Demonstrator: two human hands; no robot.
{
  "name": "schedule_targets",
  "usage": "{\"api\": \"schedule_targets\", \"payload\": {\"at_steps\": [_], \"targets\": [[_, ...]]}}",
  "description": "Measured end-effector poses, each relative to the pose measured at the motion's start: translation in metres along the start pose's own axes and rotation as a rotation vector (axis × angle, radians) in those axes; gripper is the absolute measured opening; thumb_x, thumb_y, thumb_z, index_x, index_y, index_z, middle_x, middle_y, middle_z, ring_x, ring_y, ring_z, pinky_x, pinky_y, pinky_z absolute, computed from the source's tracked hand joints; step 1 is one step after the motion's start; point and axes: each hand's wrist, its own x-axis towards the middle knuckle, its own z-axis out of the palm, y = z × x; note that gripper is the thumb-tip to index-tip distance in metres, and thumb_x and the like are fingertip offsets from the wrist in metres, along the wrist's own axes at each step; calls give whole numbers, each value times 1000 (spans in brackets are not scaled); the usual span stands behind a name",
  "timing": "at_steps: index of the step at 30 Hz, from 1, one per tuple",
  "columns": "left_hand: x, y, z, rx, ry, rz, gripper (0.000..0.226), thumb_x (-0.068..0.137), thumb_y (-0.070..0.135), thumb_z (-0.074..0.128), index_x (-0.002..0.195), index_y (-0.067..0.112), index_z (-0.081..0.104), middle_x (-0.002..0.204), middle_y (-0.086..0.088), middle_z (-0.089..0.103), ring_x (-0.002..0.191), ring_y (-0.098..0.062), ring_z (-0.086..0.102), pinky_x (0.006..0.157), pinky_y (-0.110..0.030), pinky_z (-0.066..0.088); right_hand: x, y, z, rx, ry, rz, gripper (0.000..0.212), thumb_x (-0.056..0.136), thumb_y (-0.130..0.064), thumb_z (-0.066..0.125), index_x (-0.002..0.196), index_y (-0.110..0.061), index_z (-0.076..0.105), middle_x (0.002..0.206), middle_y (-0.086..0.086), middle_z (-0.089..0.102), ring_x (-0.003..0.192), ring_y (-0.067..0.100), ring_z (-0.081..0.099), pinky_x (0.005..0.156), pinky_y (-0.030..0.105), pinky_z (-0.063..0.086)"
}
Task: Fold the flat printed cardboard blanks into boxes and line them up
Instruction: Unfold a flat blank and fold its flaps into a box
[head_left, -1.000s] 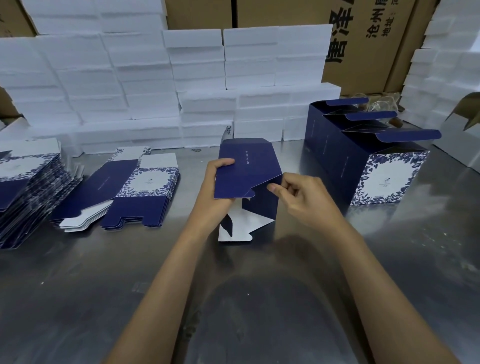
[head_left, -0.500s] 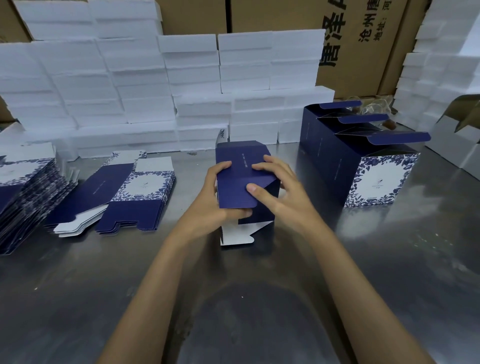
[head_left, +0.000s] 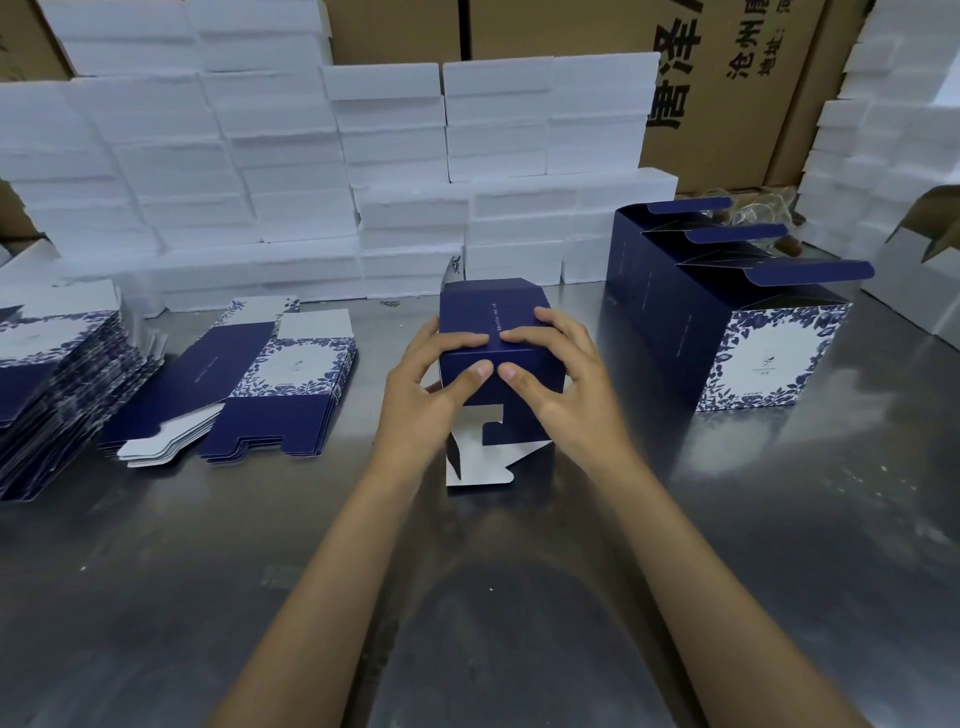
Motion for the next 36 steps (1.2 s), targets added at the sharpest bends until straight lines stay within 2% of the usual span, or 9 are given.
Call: {"api": "schedule_targets", "payload": {"at_steps": [3,6,14,20,25,29,31,34,36], "targets": [[0,-5,4,-63,41,3,17,89,1,70,106,4,71,133,1,61,118,-7,61,84,-14,51,-1,-2,4,-3,23,6,23,92,-16,73,111,-29,73,144,-9,46,138,15,39,108,13,32],[0,-7,8,-48,97,39,13,89,0,70,98,8,73,130,-2,63,117,-8,62,87,-11,48,1,-5,12,42,94,42,22,90,-13,75,100,-32,72,140,-9,50,136,15,41,103,7,29],[6,-6,-5,-46,-33,-20,20,90,1,68,105,13,75,128,9,65,117,-7,63,94,-24,53,6,1,0,174,25,68,23,90,-10,74,106,-27,75,143,-10,51,137,12,44,111,38,44],[5,-2,-2,3,29,14,21,89,-1,69,103,11,76,121,8,69,115,-6,64,102,-29,50,7,0,4,126,66,66,18,91,-9,74,105,-20,78,142,-10,54,134,6,46,100,6,36],[7,-1,-6,-84,1,-56,24,88,-1,70,102,17,76,107,30,70,132,-12,54,107,-37,46,4,1,-5,259,20,88,21,96,-7,67,108,-21,76,149,-9,51,138,5,47,109,42,48],[6,0,-4,-61,41,-41,22,87,-3,70,102,11,76,100,32,71,137,-20,49,113,-44,41,5,0,-2,221,53,84,18,96,-6,66,106,-18,76,149,-7,52,138,4,47,112,49,41],[5,1,-3,-37,44,-40,22,88,-2,70,105,11,76,100,33,70,137,-20,49,113,-44,41,4,0,-2,230,49,83,19,97,-7,66,109,-16,76,151,-7,50,139,4,46,111,43,45],[5,3,-3,-39,32,-59,24,88,1,71,106,16,75,99,37,69,135,-18,51,111,-44,44,2,1,-7,287,43,76,20,97,-4,64,112,-11,75,152,-5,49,139,6,47,93,20,54],[6,2,-4,-51,42,-70,24,88,0,71,104,17,76,98,36,70,135,-18,52,110,-43,45,3,2,-8,302,50,80,18,98,-3,63,110,-9,75,149,-5,52,136,7,50,87,17,53]]}}
